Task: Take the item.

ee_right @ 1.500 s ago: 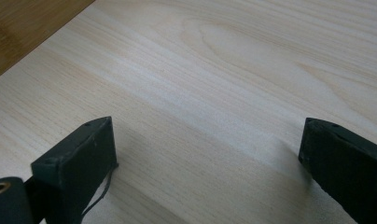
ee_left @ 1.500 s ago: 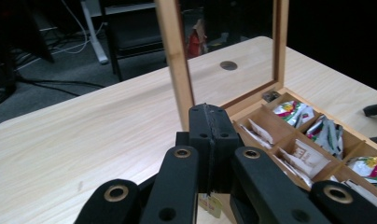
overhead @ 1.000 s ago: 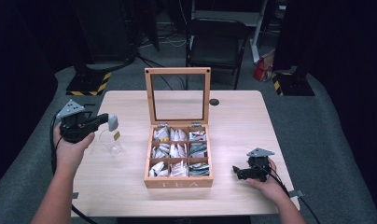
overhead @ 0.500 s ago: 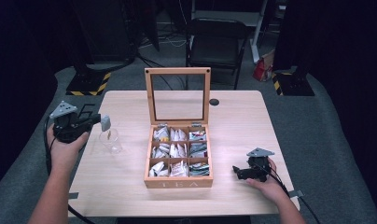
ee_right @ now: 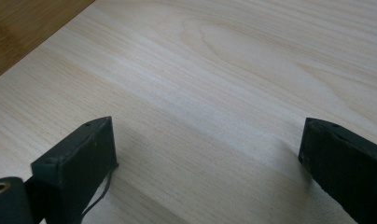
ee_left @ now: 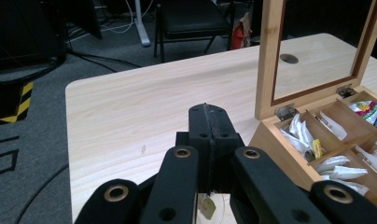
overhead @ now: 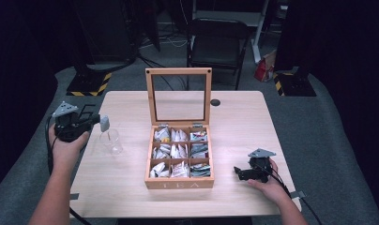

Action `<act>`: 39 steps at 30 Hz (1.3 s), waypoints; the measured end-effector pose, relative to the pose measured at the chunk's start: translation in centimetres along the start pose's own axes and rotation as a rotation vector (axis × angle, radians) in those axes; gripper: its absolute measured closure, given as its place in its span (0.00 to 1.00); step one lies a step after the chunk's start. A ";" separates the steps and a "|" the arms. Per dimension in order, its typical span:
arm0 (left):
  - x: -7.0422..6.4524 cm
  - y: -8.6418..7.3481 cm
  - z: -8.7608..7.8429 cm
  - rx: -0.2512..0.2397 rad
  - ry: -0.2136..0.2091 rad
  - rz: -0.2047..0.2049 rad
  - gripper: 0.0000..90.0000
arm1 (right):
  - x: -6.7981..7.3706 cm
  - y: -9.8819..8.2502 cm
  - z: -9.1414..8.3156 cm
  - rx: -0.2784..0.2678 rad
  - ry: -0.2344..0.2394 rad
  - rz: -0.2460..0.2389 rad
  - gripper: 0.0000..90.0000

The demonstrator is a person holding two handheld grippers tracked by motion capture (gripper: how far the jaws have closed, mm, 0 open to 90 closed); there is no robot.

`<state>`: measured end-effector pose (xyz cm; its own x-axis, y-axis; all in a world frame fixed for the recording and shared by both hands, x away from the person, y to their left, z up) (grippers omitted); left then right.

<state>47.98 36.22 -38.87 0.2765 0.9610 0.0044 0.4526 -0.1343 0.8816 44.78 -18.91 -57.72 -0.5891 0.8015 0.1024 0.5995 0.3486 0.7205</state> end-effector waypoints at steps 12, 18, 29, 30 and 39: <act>0.2 -1.8 1.8 0.037 0.011 -0.001 1.00 | 0.0 0.0 0.0 0.000 0.000 0.000 0.04; 0.3 -3.1 2.7 0.063 0.015 -0.006 1.00 | 0.0 0.0 0.0 0.000 0.000 0.000 0.04; 0.3 -5.0 3.5 0.099 0.014 -0.018 1.00 | 0.0 0.0 0.0 0.000 0.000 0.000 0.04; 0.3 -5.2 3.6 0.101 0.015 -0.020 1.00 | 0.0 0.0 0.0 0.000 0.000 0.000 0.04; 0.4 -6.0 3.9 0.121 0.014 -0.024 1.00 | 0.0 0.0 0.0 0.000 0.000 0.000 0.04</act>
Point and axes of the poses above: each handheld gripper's, and its own axes: z roughly forward along the jaws, y roughly out of its top, x roughly to its left, the point moved 7 cm from there along z, roughly forward along the jaws, and after that the axes turned 8 degrees about y, right-handed, at the moved point
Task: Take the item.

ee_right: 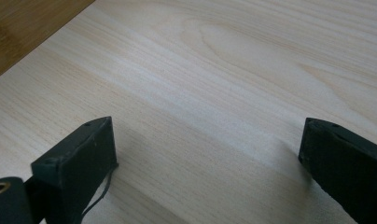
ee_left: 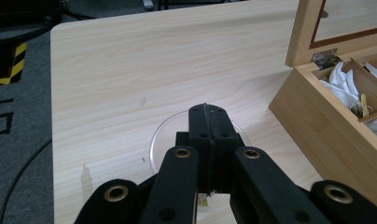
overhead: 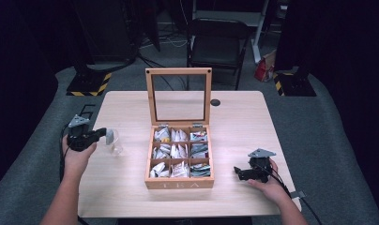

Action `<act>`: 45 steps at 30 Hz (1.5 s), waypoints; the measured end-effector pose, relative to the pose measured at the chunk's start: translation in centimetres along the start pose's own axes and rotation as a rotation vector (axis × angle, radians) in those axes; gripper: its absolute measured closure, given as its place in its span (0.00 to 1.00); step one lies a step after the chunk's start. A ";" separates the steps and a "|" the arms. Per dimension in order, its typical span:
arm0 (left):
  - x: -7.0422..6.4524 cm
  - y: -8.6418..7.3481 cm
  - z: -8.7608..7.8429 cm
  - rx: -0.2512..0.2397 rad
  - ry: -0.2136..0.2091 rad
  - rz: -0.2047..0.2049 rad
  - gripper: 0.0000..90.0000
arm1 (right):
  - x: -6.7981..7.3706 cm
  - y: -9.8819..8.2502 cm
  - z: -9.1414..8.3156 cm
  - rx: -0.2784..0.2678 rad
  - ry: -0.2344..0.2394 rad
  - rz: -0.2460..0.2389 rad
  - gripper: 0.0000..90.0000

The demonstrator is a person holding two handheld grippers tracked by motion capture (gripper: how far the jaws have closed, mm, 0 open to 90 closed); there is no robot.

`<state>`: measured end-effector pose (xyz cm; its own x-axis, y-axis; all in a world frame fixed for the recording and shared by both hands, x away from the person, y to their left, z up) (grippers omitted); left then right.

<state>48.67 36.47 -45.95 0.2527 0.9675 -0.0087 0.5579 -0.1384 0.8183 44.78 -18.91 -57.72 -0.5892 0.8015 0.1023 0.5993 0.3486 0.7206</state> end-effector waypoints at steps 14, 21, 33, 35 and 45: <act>-0.1 -0.4 0.5 0.028 -0.008 -0.011 0.88 | 0.0 0.0 0.0 0.000 0.000 0.000 0.04; -0.3 0.3 0.2 -0.002 0.003 -0.014 0.77 | 0.0 0.0 0.0 0.000 0.000 0.000 0.04; -1.4 1.2 0.0 0.003 -0.051 -0.010 0.71 | 0.0 0.0 0.0 0.000 0.000 0.000 0.04; -1.8 1.5 0.0 0.004 -0.062 -0.005 0.71 | 0.0 0.0 0.0 0.000 0.000 0.000 0.04; -3.8 3.0 -0.5 -0.018 -0.094 0.038 0.66 | 0.0 0.0 0.0 0.000 0.000 0.000 0.04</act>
Point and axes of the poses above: each handheld gripper's, and its own axes: z roughly forward along the jaws, y roughly out of its top, x roughly to its left, the point moved 7 cm from there along z, roughly forward along the jaws, and after that the axes turned 8 degrees about y, right-handed, at the moved point
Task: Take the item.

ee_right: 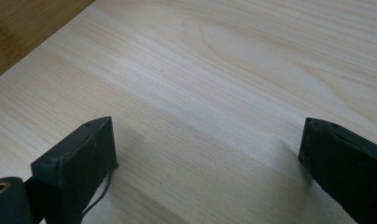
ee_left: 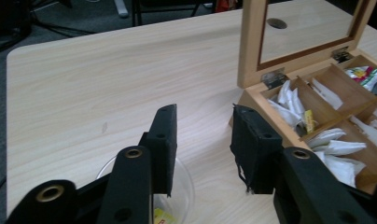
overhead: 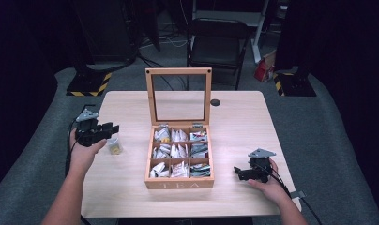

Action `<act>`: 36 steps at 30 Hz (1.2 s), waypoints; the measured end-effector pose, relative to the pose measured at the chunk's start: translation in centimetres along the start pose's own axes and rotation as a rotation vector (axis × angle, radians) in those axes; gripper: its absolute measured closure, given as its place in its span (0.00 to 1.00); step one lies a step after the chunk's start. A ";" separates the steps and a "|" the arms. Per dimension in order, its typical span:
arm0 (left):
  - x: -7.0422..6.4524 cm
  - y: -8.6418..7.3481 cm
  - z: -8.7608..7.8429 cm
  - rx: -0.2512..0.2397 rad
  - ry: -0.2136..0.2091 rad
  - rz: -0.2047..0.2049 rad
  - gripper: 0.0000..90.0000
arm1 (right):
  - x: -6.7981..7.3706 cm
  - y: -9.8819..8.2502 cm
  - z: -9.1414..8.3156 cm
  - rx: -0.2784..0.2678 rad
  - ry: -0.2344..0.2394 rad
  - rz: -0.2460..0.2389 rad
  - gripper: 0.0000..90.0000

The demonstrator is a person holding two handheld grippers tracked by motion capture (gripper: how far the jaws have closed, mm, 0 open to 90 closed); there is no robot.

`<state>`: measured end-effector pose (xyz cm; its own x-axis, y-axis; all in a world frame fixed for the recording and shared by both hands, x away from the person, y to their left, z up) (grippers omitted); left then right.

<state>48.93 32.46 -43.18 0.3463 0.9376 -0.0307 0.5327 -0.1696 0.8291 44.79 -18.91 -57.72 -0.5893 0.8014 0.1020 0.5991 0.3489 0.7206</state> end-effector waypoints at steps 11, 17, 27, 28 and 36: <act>-2.3 1.3 -0.7 -0.016 -0.035 0.049 0.58 | 0.0 0.0 0.0 0.000 0.000 0.000 0.04; -3.9 1.7 -1.1 -0.018 -0.059 0.081 0.57 | 0.0 0.0 0.0 0.000 0.000 0.000 0.04; -5.6 1.0 -1.5 0.003 -0.092 0.130 0.57 | 0.0 0.0 0.0 0.000 0.000 0.000 0.04; -5.7 0.8 -1.5 0.006 -0.094 0.133 0.57 | 0.0 0.0 0.0 0.000 0.000 -0.001 0.04; -6.0 -0.6 -1.7 0.019 -0.102 0.134 0.57 | 0.0 0.0 0.0 0.000 0.000 0.001 0.04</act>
Point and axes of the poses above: each handheld gripper's, and its own axes: z roughly forward along the jaws, y roughly out of its top, x roughly to its left, the point moved 7 cm from there along z, roughly forward along the jaws, and after that the axes turned 8 degrees about y, right-handed, at the moved point
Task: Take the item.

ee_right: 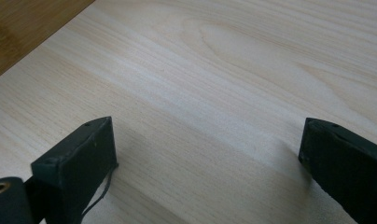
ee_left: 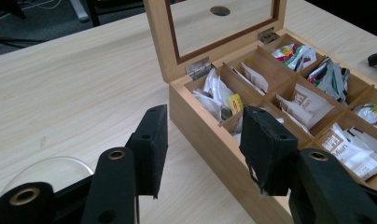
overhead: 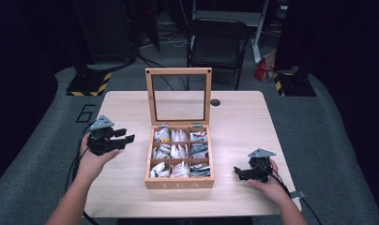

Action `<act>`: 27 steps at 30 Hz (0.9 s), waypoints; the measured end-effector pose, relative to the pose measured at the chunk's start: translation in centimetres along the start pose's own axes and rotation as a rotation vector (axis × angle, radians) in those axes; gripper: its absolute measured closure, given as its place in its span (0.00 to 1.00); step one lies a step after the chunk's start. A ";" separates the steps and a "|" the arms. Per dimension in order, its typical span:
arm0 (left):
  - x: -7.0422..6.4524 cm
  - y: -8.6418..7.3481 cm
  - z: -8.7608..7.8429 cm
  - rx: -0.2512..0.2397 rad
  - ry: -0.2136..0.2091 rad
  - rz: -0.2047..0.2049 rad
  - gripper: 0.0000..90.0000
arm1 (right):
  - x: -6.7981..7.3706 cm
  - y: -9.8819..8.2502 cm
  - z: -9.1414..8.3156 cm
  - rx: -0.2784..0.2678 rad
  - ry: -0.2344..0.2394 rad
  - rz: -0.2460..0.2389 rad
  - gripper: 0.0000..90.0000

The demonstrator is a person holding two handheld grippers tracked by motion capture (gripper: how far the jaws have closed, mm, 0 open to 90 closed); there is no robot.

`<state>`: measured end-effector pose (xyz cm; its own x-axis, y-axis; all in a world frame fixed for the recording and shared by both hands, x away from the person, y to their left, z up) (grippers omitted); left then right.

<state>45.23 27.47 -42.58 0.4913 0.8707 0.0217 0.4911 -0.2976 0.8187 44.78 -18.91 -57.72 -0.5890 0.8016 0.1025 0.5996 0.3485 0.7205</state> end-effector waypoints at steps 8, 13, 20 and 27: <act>-0.2 -1.6 -0.2 0.012 0.001 -0.008 0.57 | 0.0 0.0 0.0 0.000 0.000 0.000 0.04; -0.4 -2.6 -0.1 0.019 -0.001 -0.011 0.57 | 0.0 0.0 0.0 0.000 0.000 -0.001 0.04; -0.6 -4.3 0.0 0.035 0.013 -0.014 0.56 | 0.0 0.0 0.0 0.000 0.000 -0.001 0.04; -0.8 -6.2 0.6 0.060 0.007 -0.031 0.56 | 0.0 0.0 0.0 0.000 0.000 -0.001 0.04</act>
<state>42.20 28.40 -48.01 0.4706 0.8823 0.0009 0.5482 -0.2932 0.7832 44.78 -18.91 -57.72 -0.5894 0.8013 0.1020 0.5992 0.3490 0.7205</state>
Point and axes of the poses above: each handheld gripper's, and its own axes: z roughly forward along the jaws, y roughly out of its top, x roughly to its left, the point moved 7 cm from there along z, roughly forward along the jaws, and after that the axes turned 8 degrees about y, right-handed, at the moved point
